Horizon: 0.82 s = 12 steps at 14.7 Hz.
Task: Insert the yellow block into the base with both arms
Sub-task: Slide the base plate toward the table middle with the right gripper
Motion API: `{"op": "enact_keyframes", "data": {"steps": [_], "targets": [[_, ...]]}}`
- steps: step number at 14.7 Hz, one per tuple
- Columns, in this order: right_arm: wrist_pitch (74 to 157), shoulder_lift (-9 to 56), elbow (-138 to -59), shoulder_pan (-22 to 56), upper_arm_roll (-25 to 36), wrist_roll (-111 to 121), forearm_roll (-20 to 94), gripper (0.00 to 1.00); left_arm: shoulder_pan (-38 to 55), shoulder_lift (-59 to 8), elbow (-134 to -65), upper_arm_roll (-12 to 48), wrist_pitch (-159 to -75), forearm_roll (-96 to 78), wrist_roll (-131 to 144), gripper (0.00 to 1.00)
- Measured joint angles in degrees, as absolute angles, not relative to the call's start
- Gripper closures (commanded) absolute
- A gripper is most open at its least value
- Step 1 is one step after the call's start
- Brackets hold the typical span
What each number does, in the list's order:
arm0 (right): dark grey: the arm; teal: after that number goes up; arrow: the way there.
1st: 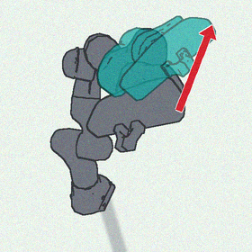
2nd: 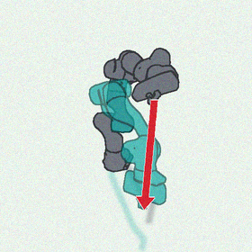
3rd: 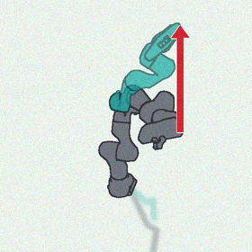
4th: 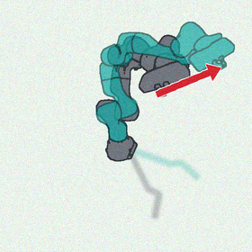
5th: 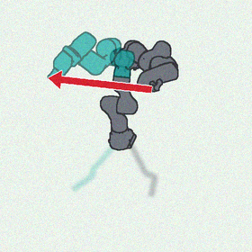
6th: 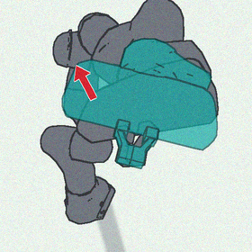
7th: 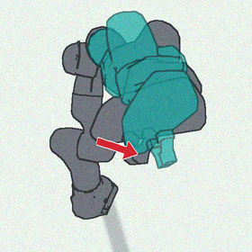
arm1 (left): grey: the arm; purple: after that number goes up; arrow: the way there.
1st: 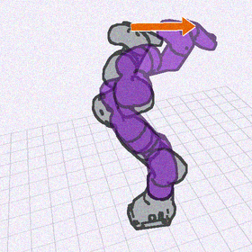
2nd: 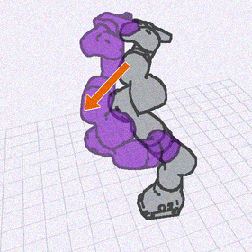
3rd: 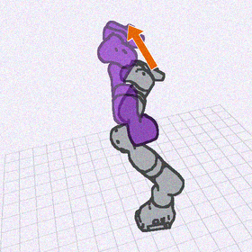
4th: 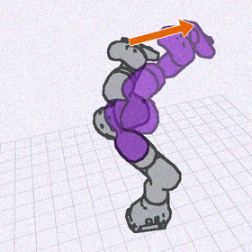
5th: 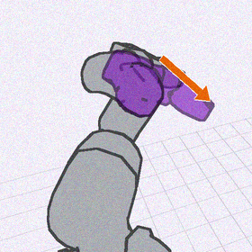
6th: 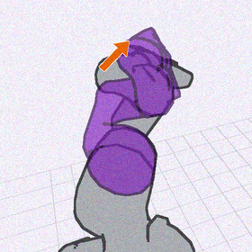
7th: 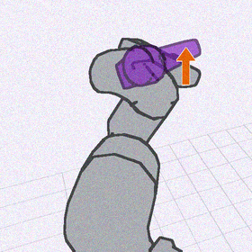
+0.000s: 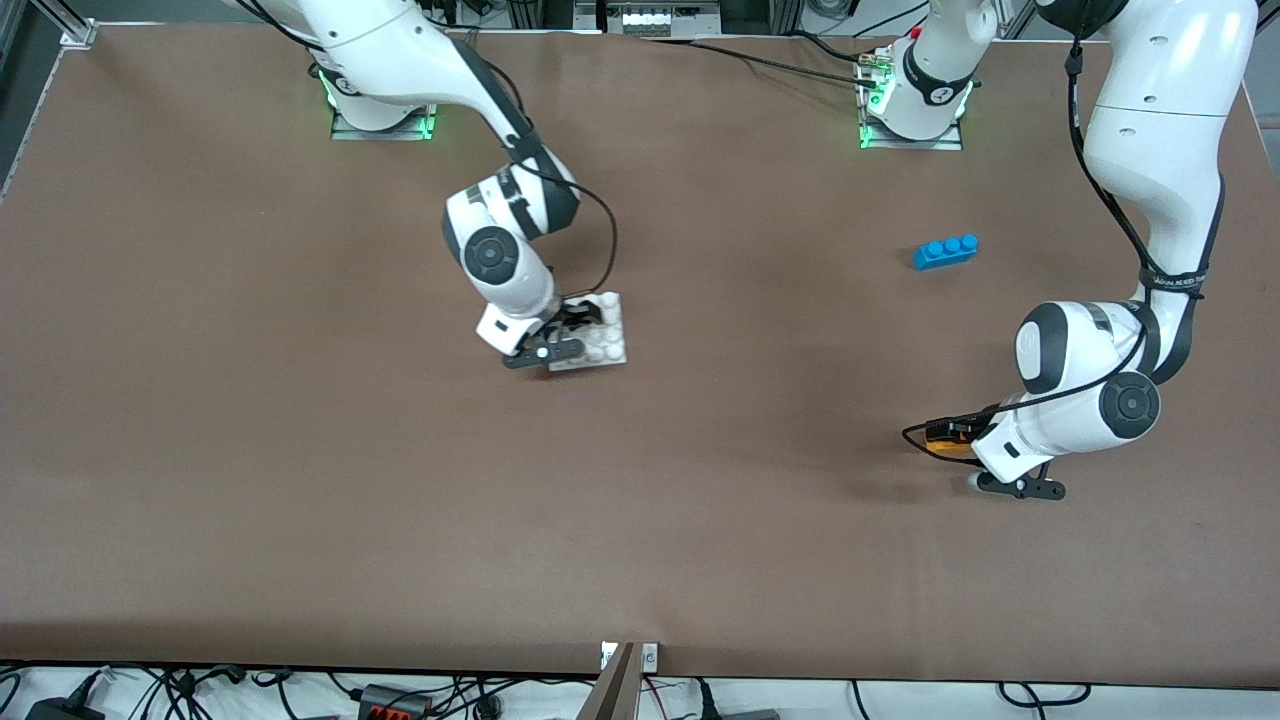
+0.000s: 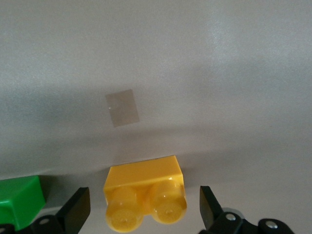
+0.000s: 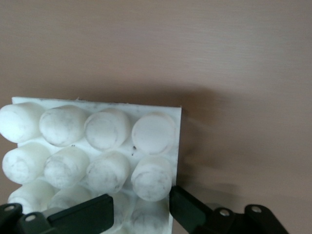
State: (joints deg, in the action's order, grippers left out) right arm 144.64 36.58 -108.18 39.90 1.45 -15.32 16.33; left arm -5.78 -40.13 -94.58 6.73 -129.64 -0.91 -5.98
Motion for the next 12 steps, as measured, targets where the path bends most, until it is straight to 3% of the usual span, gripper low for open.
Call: {"op": "enact_keyframes", "data": {"steps": [7, 12], "targets": [[144.7, 43.1, -97.2, 46.5, 1.3, -26.8, 19.0, 0.43, -5.8, -40.4, -94.6, 6.7, -129.8, -0.9, -5.9, 0.22], [144.7, 44.8, -94.0, 47.3, 1.4, -28.5, 19.0, 0.23, -5.9, -40.4, -94.6, 6.7, -129.9, -0.9, -6.0, 0.39]]}}
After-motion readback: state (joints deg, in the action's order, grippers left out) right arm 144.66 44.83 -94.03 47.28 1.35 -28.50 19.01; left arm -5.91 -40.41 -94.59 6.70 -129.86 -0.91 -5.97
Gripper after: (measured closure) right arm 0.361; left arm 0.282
